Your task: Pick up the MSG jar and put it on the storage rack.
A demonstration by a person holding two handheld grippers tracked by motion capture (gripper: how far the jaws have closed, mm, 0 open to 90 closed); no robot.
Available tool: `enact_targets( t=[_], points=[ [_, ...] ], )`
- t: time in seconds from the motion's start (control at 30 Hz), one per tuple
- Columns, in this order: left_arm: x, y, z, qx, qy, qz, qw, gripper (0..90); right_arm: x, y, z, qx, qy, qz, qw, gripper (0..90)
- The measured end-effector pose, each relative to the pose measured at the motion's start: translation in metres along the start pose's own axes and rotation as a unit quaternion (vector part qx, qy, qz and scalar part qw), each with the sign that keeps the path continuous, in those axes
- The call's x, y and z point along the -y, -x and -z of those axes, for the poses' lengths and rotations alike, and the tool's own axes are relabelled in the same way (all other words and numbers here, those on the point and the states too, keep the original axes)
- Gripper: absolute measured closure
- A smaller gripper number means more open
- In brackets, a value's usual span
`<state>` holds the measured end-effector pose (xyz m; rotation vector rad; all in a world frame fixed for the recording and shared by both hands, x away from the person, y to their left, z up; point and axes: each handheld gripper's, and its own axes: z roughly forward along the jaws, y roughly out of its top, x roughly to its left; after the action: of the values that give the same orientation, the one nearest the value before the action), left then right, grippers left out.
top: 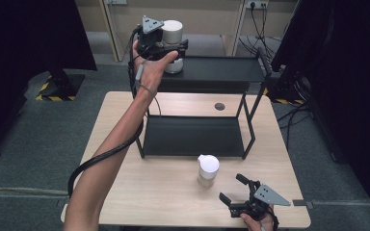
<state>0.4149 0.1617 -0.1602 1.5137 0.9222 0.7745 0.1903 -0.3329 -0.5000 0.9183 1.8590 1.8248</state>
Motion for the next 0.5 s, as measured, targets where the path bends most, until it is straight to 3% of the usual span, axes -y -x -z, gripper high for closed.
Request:
enact_targets(
  t=[0.13,0.23,0.5],
  points=[
    [-0.001,0.002,0.003,-0.009,-0.005,0.004,0.9999,0.0,0.000,0.000,0.000,0.000,0.000,-0.001,1.0000,0.6],
    [0.000,0.002,0.006,-0.004,-0.003,0.015,0.9999,0.0,0.000,0.000,0.000,0.000,0.000,-0.002,1.0000,0.6],
    [0.001,0.007,0.016,0.008,-0.004,0.015,0.9999,0.0,0.000,0.000,0.000,0.000,-0.001,0.000,1.0000,0.6]
  ],
)
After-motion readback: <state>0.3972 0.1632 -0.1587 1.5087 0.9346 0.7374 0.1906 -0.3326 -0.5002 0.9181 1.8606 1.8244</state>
